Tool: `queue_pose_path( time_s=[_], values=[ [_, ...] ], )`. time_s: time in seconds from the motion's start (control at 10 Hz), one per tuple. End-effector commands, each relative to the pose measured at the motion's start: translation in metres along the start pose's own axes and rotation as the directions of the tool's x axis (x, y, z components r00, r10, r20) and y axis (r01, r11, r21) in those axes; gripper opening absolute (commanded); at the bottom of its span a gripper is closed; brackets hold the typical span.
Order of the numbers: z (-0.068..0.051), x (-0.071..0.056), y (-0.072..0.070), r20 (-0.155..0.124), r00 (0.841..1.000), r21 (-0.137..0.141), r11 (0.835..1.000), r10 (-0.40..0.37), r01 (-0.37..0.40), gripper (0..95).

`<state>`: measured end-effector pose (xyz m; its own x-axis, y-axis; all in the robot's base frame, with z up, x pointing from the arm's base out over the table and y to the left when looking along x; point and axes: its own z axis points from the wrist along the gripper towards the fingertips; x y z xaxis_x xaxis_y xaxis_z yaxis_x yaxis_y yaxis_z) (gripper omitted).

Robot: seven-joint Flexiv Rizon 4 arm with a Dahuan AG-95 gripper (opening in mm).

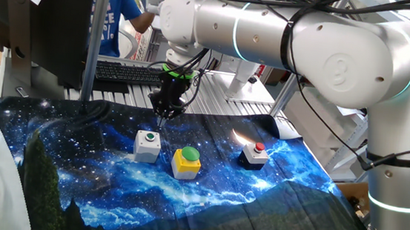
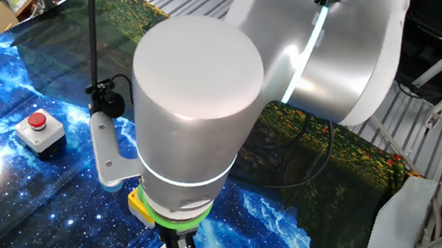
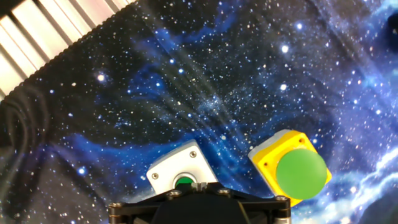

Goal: Press three buttons from left to right in sequence

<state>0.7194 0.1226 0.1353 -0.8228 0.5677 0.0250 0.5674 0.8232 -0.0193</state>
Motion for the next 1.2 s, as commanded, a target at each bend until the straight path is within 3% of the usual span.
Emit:
queue_pose_path(
  time_s=[0.1, 0.5, 0.9, 1.2],
  values=[
    [0.0032, -0.0045, -0.0026, 0.004, 0.998, 0.009, 0.998, -0.056, 0.056, 0.0],
    [0.0042, -0.0064, -0.0034, 0.003, 0.987, 0.009, 0.986, -0.164, 0.164, 0.0],
    [0.0042, -0.0064, -0.0034, 0.035, 0.963, -0.004, 0.964, -0.267, 0.267, 0.0],
    [0.0036, -0.0066, -0.0045, 0.017, 0.963, 0.005, 0.963, -0.270, 0.270, 0.0]
  ],
)
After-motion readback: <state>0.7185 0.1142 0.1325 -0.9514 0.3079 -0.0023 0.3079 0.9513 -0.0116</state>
